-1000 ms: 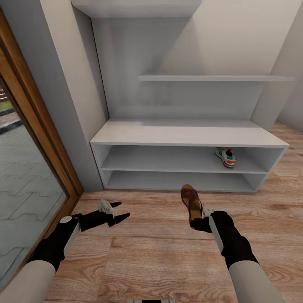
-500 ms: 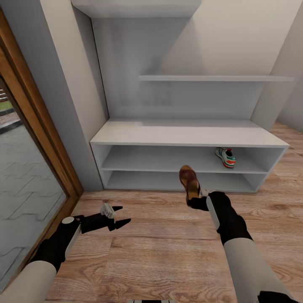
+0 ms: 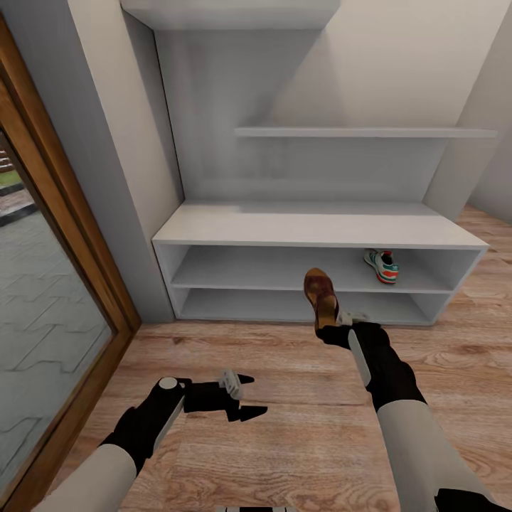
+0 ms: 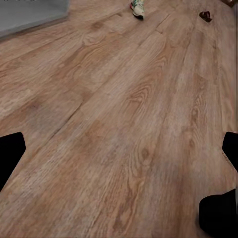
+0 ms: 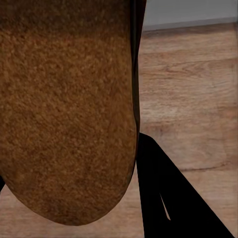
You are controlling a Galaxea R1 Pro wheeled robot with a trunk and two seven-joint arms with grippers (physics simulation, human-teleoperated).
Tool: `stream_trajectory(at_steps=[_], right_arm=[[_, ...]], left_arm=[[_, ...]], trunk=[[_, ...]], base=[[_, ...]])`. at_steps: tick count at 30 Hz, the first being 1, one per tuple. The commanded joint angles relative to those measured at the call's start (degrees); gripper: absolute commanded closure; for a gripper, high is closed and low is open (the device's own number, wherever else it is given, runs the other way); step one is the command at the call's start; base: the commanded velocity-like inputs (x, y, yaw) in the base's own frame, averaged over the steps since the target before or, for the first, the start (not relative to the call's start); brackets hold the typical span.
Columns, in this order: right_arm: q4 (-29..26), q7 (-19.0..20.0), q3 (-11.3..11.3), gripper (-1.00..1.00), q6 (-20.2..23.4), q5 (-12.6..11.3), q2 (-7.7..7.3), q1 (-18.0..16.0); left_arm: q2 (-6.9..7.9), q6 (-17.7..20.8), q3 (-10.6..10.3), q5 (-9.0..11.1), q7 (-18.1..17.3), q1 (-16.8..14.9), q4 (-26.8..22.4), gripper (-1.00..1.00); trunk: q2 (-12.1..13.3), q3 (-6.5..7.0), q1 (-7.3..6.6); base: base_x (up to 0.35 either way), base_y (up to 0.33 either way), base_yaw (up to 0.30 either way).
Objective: Pick up the two gym shoes and the two sandals from the corridor floor and place them onto the hallstand (shoe rack) in the corridor, making sure they are on the rack and not on the floor. Arrange them so the two gym shoes are next to each other and the two sandals are next to each other.
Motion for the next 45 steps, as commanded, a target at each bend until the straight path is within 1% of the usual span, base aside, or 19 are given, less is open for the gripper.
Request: stream_trajectory(at_steps=[1, 5, 7, 10, 12, 13, 14, 17, 27, 31, 32, 35, 38, 45], right_arm=[[-0.06, -0.19, -0.12, 1.00, 0.21, -0.16, 0.06, -0.03], [-0.06, -0.18, -0.10, 1.00, 0.11, -0.16, 0.06, -0.03], [-0.08, -0.18, -0.08, 1.00, 0.10, -0.16, 0.06, -0.03], [0.00, -0.18, -0.10, 1.00, -1.77, -0.16, 0.06, -0.03], [0.27, -0.18, -0.15, 1.00, -5.05, -0.19, 0.06, -0.03], [0.33, -0.18, -0.16, 1.00, -5.97, -0.20, 0.06, -0.03], [0.50, -0.18, -0.15, 1.00, -8.48, -0.23, 0.06, -0.03], [0.61, -0.18, -0.11, 1.00, -10.92, -0.24, 0.06, -0.03], [0.82, -0.21, -0.20, 1.00, -11.83, -0.26, 0.06, -0.03], [4.54, -0.19, -0.26, 1.00, -11.96, -0.27, 0.06, -0.03], [7.63, -0.18, -0.27, 1.00, -12.23, -0.27, 0.06, -0.03], [12.23, -0.18, -0.22, 1.00, -13.86, -0.25, 0.06, -0.03], [13.56, -0.18, -0.20, 1.00, -14.59, -0.19, 0.06, -0.03], [13.99, -0.18, -0.19, 1.00, -14.84, -0.16, 0.06, -0.03]], left_arm=[[-0.54, 0.42, -0.05, -0.13, -0.13, -0.02, 0.08, -1.00], [-1.64, 0.41, -0.23, -0.06, -0.04, -0.02, 0.34, -1.00], [-1.85, 0.41, -0.25, -0.03, -0.03, -0.02, 0.38, -1.00], [-2.07, 0.41, -0.27, -0.02, -0.03, -0.02, 0.42, -1.00], [-2.06, 0.41, -0.27, -0.01, -0.03, -0.02, 0.42, -1.00], [-2.06, 0.41, -0.27, -0.01, -0.03, -0.02, 0.42, -1.00], [-2.08, 0.41, -0.27, -0.01, -0.03, -0.02, 0.42, -1.00], [-2.11, 0.41, -0.27, -0.01, -0.03, -0.01, 0.42, -1.00], [-2.15, 0.41, -0.30, -0.01, -0.03, -0.01, 0.42, -1.00], [-2.15, 0.41, -0.28, -0.01, -0.03, -0.02, 0.42, -1.00], [-2.15, 0.41, -0.29, -0.01, -0.03, -0.02, 0.42, -1.00], [-2.15, 0.41, -0.28, -0.01, -0.03, -0.02, 0.42, -1.00], [-2.14, 0.41, -0.27, -0.01, -0.03, -0.02, 0.42, -1.00], [-2.15, 0.41, -0.28, -0.01, -0.03, -0.02, 0.42, -1.00]], trunk=[[-0.02, -0.05, -0.01], [-0.02, -0.05, -0.01], [-0.02, -0.05, -0.01], [-0.02, -0.05, -0.01], [-0.02, -0.05, -0.01], [-0.02, -0.05, -0.01], [-0.02, -0.05, -0.01], [-0.02, -0.05, -0.01], [-0.02, -0.05, -0.01], [-0.02, -0.05, -0.01], [-0.02, -0.05, -0.01], [-0.02, -0.05, -0.01], [-0.02, -0.05, -0.01], [-0.02, -0.05, -0.01]], base=[[0.000, 0.000, 0.000], [0.000, 0.000, 0.000], [0.000, 0.000, 0.000], [0.000, 0.000, 0.000], [0.000, 0.000, 0.000], [0.000, 0.000, 0.000], [0.000, 0.000, 0.000], [0.000, 0.000, 0.000], [0.000, 0.000, 0.000], [0.000, 0.000, 0.000], [0.000, 0.000, 0.000], [0.000, 0.000, 0.000], [0.000, 0.000, 0.000], [0.000, 0.000, 0.000]])
